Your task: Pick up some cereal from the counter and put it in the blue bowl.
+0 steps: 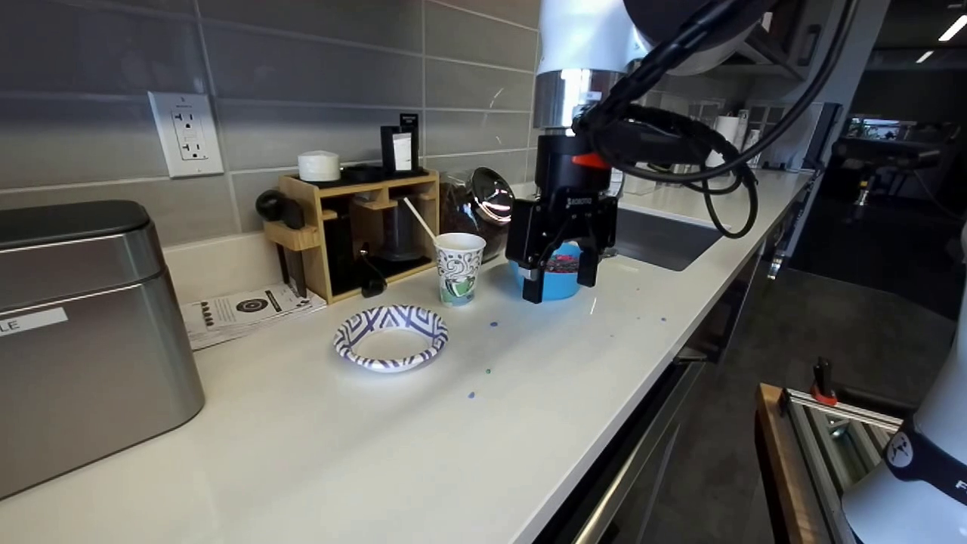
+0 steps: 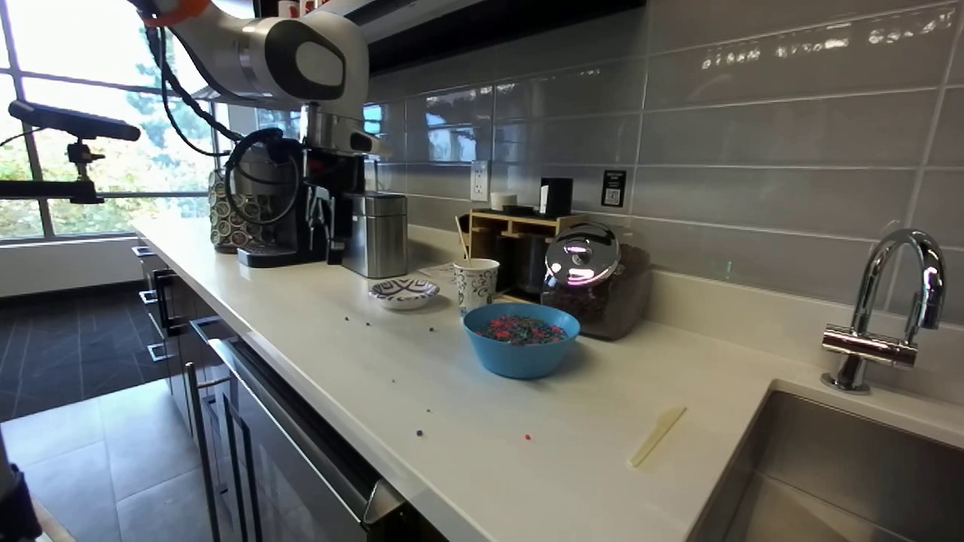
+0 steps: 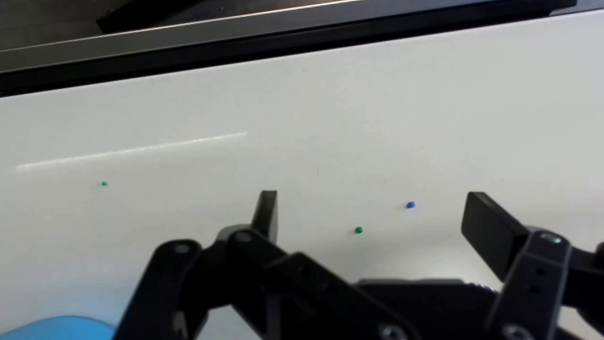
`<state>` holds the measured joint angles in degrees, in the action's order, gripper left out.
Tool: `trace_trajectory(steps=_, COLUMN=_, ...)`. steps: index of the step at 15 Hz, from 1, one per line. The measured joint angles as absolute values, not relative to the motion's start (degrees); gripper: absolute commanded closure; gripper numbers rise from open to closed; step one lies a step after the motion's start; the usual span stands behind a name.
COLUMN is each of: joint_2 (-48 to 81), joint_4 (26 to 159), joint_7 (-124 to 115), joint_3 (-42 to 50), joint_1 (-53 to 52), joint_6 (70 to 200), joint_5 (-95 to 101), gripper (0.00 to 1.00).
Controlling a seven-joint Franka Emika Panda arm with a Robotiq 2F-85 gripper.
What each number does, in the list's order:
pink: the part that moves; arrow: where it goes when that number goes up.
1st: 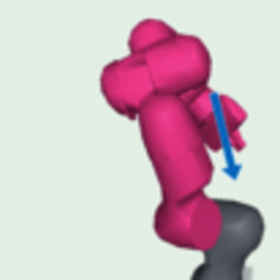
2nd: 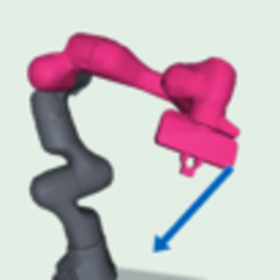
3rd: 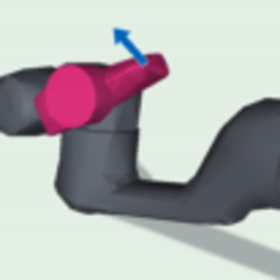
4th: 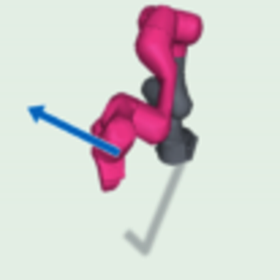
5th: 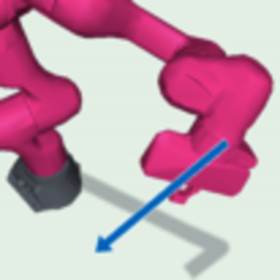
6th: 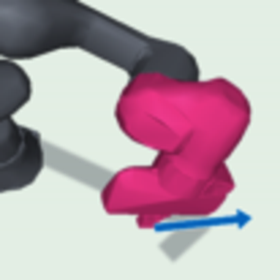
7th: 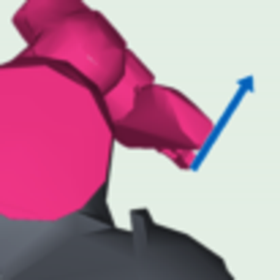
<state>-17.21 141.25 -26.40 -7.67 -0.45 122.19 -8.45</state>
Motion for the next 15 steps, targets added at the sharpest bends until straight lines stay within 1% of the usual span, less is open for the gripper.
trace_trajectory(steps=6, joint_2=-17.0, joint_4=141.2, joint_7=-26.2, joint_3=-7.9, joint_1=-0.8, joint_6=122.6, joint_5=-8.4, gripper=0.0)
trace_trajectory(steps=15, joint_2=-8.9, joint_4=141.5, joint_7=-28.0, joint_3=-10.6, joint_1=-2.6, joint_6=135.5, joint_5=-6.5, gripper=0.0)
